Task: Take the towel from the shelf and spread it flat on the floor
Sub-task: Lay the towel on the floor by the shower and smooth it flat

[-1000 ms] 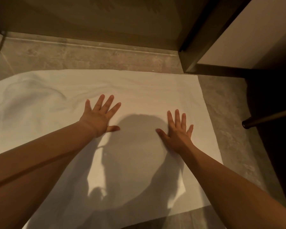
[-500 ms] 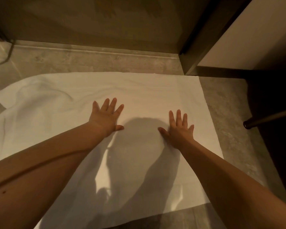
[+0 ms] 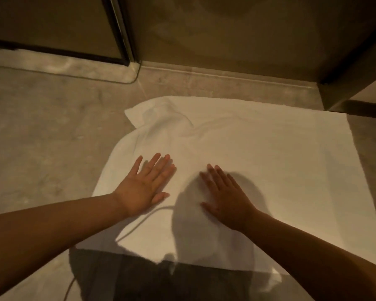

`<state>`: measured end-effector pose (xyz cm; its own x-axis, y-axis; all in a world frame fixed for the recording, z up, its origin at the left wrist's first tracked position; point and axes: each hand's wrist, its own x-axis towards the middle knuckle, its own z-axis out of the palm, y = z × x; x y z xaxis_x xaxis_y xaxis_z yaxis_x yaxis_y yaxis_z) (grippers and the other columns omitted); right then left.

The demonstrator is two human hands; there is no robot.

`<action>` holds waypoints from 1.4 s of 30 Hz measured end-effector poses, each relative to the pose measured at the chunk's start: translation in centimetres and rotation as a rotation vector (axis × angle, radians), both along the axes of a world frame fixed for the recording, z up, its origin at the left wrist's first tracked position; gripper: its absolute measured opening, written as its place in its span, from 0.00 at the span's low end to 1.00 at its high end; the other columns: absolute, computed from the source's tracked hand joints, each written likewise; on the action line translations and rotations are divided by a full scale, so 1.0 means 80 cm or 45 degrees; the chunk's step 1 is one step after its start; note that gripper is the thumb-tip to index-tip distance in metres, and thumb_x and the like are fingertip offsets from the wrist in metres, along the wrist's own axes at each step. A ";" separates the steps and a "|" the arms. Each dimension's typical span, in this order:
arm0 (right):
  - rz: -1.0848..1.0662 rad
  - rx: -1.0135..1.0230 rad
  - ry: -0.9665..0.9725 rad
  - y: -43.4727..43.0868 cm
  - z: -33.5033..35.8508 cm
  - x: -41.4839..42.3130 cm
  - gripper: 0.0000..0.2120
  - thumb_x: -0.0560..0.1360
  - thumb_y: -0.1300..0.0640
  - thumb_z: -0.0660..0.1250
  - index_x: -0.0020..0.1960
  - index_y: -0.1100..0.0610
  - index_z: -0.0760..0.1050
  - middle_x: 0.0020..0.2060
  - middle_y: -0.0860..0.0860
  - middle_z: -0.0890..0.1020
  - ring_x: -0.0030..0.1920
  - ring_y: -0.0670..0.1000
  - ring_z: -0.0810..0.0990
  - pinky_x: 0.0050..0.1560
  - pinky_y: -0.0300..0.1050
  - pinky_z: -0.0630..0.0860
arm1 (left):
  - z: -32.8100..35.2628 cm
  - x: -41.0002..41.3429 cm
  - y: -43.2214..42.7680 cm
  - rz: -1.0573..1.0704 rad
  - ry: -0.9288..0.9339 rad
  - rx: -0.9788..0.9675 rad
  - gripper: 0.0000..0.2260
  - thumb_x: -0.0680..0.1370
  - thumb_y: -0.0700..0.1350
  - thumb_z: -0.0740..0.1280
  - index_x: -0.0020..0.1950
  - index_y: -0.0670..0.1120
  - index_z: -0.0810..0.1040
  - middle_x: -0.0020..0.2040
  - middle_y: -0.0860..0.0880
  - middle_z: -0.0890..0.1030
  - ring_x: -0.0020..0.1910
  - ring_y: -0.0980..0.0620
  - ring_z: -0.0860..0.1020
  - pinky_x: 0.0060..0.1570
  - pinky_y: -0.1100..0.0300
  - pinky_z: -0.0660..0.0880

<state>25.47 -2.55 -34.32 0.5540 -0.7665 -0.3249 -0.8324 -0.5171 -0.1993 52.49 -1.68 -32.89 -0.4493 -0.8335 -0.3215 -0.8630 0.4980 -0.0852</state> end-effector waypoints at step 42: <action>0.032 0.066 -0.132 0.049 -0.051 0.160 0.39 0.75 0.35 0.51 0.75 0.45 0.31 0.76 0.52 0.34 0.75 0.56 0.31 0.70 0.59 0.29 | -0.021 0.095 -0.183 0.300 0.409 -0.096 0.16 0.79 0.43 0.58 0.66 0.44 0.73 0.66 0.44 0.73 0.59 0.40 0.73 0.55 0.49 0.70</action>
<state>38.30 1.34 -38.43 0.6057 -0.7355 -0.3037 -0.7927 -0.5247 -0.3104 60.07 -16.32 -34.60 -0.3105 -0.9417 -0.1298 -0.9415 0.2858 0.1785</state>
